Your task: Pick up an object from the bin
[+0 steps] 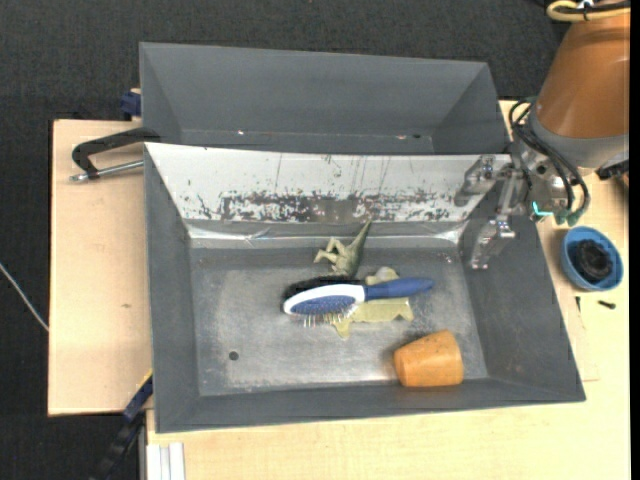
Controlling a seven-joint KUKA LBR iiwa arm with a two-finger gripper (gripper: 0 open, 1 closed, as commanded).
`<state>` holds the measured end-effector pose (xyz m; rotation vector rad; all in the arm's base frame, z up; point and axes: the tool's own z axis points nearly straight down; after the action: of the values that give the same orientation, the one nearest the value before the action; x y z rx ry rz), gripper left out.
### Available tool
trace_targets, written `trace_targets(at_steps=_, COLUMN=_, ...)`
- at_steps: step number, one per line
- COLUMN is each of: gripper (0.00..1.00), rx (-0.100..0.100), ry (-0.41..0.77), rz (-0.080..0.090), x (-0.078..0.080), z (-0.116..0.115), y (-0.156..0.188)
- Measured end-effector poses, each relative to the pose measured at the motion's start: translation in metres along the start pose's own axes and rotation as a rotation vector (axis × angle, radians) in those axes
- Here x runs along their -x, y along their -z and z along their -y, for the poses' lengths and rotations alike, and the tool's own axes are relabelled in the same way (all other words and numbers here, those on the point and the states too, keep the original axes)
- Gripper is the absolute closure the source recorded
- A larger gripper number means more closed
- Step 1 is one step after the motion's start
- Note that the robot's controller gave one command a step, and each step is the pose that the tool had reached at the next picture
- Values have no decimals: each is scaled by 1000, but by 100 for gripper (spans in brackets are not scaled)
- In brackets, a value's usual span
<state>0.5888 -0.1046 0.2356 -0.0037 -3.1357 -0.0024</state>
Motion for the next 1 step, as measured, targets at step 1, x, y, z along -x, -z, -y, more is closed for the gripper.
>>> trace_targets(at_steps=1, gripper=0, rx=-5, ry=93, rz=11, x=11, z=-78, y=-150)
